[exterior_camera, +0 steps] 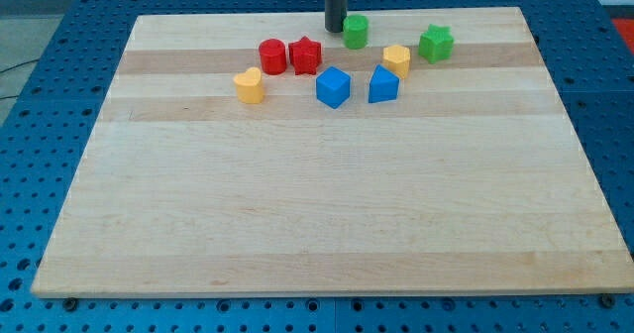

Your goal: Place the red star to the bottom of the green circle

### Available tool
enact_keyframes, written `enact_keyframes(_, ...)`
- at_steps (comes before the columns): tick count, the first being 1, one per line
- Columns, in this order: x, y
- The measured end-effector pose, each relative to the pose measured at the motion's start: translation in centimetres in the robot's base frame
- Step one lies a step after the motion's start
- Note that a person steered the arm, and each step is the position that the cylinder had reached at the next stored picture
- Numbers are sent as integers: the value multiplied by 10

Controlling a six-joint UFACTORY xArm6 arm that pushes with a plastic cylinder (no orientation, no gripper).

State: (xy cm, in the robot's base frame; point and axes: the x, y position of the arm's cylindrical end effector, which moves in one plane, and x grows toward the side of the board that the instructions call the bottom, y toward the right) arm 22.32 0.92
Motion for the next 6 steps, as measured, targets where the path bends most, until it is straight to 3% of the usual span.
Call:
enact_keyframes(1, 0, 1)
enact_keyframes(3, 35, -91)
enact_keyframes(4, 102, -73)
enact_keyframes(5, 108, -43)
enact_keyframes(6, 97, -74)
